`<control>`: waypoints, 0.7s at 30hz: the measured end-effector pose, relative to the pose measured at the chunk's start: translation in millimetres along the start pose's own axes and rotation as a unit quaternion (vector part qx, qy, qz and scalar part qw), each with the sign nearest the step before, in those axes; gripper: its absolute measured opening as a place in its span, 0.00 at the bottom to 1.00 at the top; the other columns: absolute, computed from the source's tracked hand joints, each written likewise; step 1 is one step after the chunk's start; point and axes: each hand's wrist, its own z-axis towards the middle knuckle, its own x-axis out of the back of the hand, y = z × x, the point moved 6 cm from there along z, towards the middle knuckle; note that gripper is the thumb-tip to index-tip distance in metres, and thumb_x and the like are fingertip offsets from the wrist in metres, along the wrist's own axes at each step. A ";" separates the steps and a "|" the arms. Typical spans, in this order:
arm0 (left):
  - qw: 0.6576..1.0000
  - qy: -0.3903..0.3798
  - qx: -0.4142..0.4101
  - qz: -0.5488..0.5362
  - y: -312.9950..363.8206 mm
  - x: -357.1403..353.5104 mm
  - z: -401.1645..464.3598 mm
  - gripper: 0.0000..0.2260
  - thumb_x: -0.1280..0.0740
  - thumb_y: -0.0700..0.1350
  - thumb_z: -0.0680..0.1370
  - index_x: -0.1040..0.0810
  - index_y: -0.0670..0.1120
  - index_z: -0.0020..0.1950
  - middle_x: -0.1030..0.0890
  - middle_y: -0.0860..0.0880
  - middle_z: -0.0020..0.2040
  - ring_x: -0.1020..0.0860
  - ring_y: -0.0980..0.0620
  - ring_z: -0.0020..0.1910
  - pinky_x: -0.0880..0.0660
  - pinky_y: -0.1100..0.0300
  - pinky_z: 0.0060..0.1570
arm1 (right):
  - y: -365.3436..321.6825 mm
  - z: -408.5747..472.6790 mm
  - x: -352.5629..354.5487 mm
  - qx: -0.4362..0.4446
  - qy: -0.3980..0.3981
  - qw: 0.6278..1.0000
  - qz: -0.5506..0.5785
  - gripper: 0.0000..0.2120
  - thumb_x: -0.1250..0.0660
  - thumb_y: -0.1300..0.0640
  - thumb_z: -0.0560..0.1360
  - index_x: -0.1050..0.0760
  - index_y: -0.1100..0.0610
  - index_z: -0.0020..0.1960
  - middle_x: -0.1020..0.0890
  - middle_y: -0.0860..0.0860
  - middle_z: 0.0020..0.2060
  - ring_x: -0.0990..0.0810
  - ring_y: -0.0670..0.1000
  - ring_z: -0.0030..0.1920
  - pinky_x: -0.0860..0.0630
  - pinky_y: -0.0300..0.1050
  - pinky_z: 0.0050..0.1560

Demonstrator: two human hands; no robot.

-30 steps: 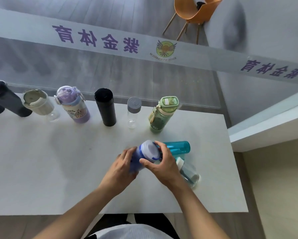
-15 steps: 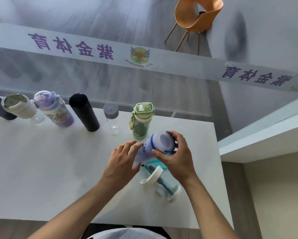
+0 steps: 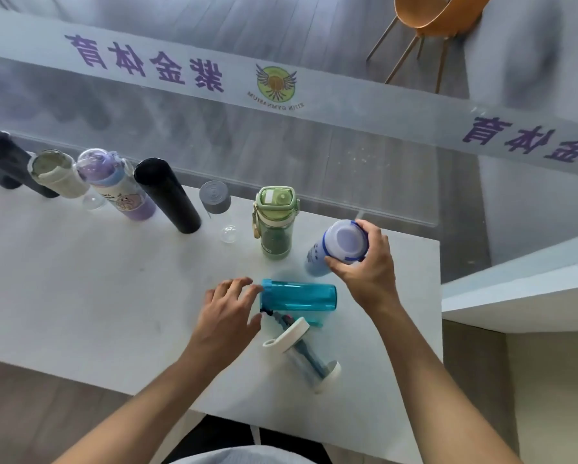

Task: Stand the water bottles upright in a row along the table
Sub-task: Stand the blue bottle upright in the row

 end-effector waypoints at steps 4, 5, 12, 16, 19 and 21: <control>1.000 -0.014 0.013 0.013 -13.5 -5.7 -0.8 0.21 0.27 0.50 0.72 0.24 0.50 0.64 0.22 0.48 0.63 0.24 0.43 0.60 0.28 0.46 0.59 | 2.1 16.8 -15.6 -0.012 -0.025 1.000 -0.013 0.41 0.17 0.53 0.64 0.32 0.52 0.72 0.27 0.51 0.63 0.27 0.48 0.57 0.28 0.39 0.59; 1.000 -0.017 0.016 0.014 -16.5 -6.8 -1.2 0.21 0.27 0.49 0.72 0.24 0.50 0.64 0.22 0.48 0.62 0.24 0.43 0.60 0.28 0.47 0.59 | 2.1 20.6 -19.4 -0.017 -0.032 0.999 -0.018 0.42 0.17 0.53 0.64 0.33 0.52 0.72 0.27 0.52 0.64 0.26 0.49 0.59 0.28 0.39 0.60; 1.000 -0.017 0.023 0.007 -23.9 -6.3 2.5 0.21 0.27 0.49 0.73 0.24 0.49 0.65 0.22 0.47 0.62 0.25 0.43 0.60 0.28 0.46 0.60 | 4.3 34.5 -37.1 -0.027 -0.051 0.997 -0.058 0.43 0.18 0.51 0.65 0.36 0.50 0.74 0.29 0.52 0.66 0.26 0.53 0.64 0.25 0.50 0.66; 0.999 -0.022 0.028 0.002 -26.8 -5.8 5.3 0.21 0.27 0.50 0.73 0.24 0.49 0.65 0.22 0.47 0.63 0.25 0.43 0.61 0.28 0.46 0.61 | 4.9 38.0 -37.4 -0.034 -0.040 0.996 -0.068 0.43 0.18 0.50 0.65 0.35 0.51 0.74 0.29 0.52 0.67 0.26 0.54 0.64 0.25 0.51 0.66; 0.999 -0.026 0.027 -0.002 -28.6 -7.3 5.0 0.21 0.28 0.50 0.74 0.24 0.50 0.65 0.22 0.47 0.63 0.25 0.43 0.61 0.29 0.46 0.61 | 4.5 38.9 -37.4 -0.035 -0.036 0.996 -0.078 0.43 0.18 0.49 0.65 0.36 0.50 0.74 0.29 0.52 0.67 0.27 0.54 0.65 0.25 0.51 0.66; 0.999 -0.026 0.026 -0.005 -30.5 -8.6 5.2 0.21 0.27 0.49 0.73 0.24 0.49 0.65 0.22 0.47 0.63 0.25 0.43 0.61 0.29 0.46 0.61 | 5.5 38.9 -37.7 -0.038 -0.034 0.995 -0.083 0.43 0.18 0.50 0.66 0.36 0.51 0.75 0.29 0.52 0.67 0.27 0.55 0.65 0.25 0.51 0.66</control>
